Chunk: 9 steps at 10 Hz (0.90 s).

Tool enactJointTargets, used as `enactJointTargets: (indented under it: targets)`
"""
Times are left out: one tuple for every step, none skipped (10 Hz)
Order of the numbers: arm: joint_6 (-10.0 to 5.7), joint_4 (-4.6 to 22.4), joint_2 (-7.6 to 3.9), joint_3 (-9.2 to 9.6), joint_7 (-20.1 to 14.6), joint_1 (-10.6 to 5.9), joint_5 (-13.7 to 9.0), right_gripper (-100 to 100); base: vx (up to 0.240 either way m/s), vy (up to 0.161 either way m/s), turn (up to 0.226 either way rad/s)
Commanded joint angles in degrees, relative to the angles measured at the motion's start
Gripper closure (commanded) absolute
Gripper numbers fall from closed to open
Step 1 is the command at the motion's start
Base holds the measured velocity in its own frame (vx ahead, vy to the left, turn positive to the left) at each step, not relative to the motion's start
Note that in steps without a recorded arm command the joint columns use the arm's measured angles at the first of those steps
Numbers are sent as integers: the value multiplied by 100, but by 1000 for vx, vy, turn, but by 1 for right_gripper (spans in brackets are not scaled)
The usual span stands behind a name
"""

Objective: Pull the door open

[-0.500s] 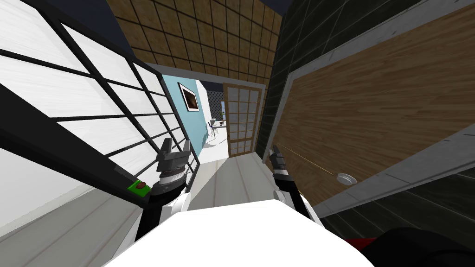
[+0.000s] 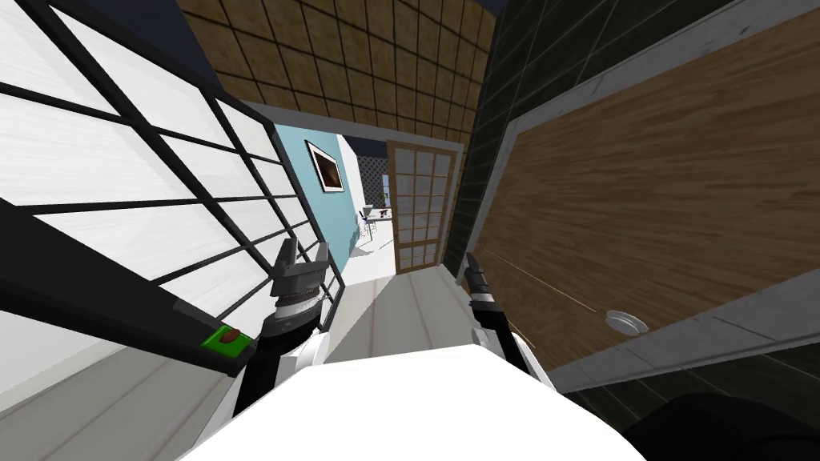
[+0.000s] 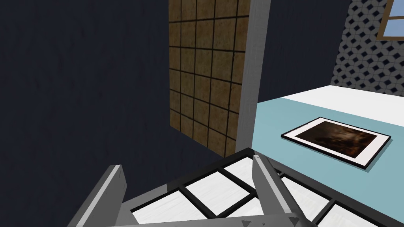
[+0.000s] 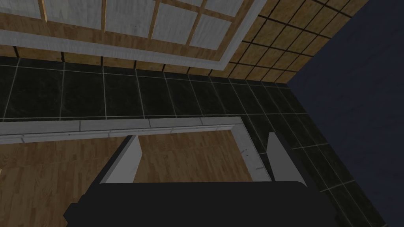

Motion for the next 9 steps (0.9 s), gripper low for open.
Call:
enactJointTargets:
  targets:
    - [-95,223,-30,-15,188,-79,110,-100,133,85,3]
    - [-122,293,-46,-26,239,-105,141,-100,123,43,-5]
    - [-189,466,-77,-53,366,-169,217,-100,127,51,10]
    - [-223,553,-92,-66,430,-202,256,-100,142,70,1]
    - [-256,640,-107,-80,494,-234,294,-100,107,47,-3]
    - [-323,814,-137,-107,622,-299,370,-100,112,46,4]
    - [-362,915,-150,-123,696,-337,415,-100,139,54,3]
    - [-402,1016,-163,-139,770,-374,459,-100,122,54,0]
    - [-441,1117,-176,-154,845,-412,503,-100,83,54,2]
